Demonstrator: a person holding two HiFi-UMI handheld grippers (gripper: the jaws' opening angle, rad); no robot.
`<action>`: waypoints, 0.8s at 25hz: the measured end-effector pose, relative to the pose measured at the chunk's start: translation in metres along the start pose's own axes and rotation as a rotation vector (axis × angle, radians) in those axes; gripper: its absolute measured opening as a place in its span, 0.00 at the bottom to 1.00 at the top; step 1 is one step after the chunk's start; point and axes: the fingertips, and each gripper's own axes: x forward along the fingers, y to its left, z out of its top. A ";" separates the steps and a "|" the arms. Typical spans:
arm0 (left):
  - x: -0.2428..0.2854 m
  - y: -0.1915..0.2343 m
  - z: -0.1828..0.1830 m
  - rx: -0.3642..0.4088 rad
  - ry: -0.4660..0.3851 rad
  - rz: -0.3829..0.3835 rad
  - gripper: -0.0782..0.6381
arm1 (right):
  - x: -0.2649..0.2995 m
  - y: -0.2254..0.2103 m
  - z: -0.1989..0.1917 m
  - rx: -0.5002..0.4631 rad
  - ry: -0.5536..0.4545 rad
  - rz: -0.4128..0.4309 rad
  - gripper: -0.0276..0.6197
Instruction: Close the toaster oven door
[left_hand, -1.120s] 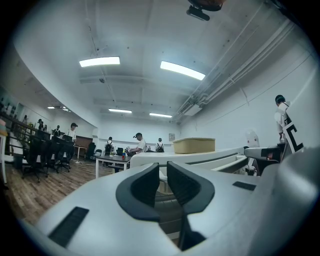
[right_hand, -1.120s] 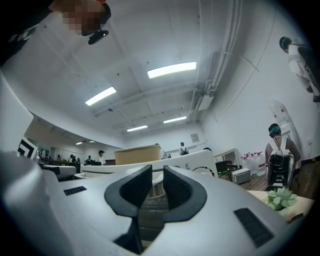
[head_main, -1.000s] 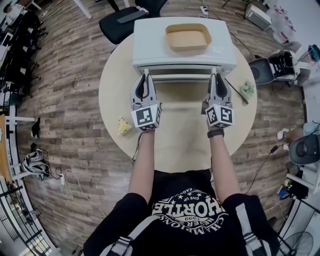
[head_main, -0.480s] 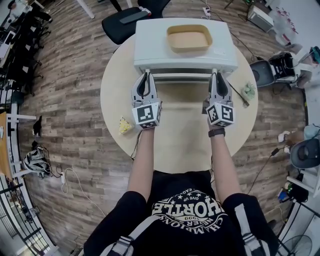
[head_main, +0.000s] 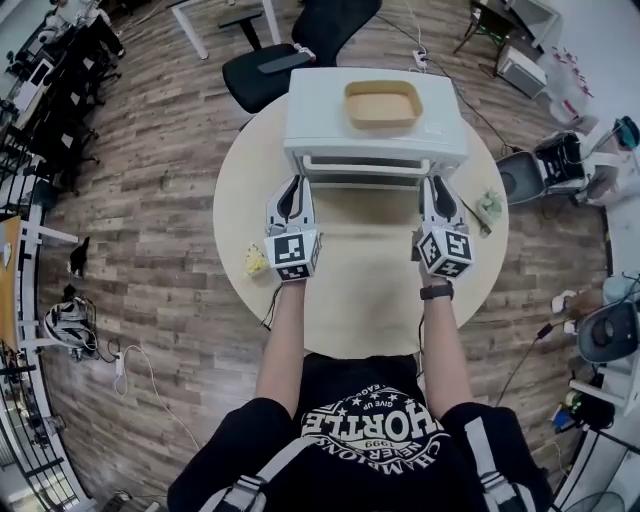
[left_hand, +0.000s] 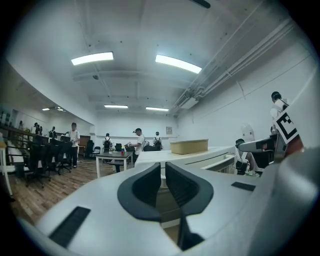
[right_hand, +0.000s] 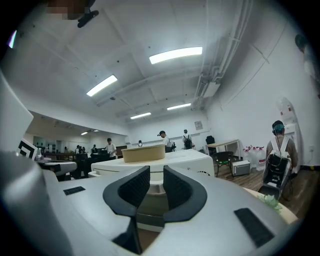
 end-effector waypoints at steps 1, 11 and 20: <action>-0.009 -0.003 0.001 0.001 0.001 -0.009 0.17 | -0.007 0.005 0.002 -0.018 0.009 0.002 0.20; -0.070 -0.026 0.043 0.004 -0.003 -0.085 0.14 | -0.072 0.057 0.029 -0.079 0.023 0.071 0.07; -0.103 -0.046 0.046 -0.003 0.009 -0.106 0.14 | -0.107 0.067 0.026 -0.096 0.045 0.096 0.07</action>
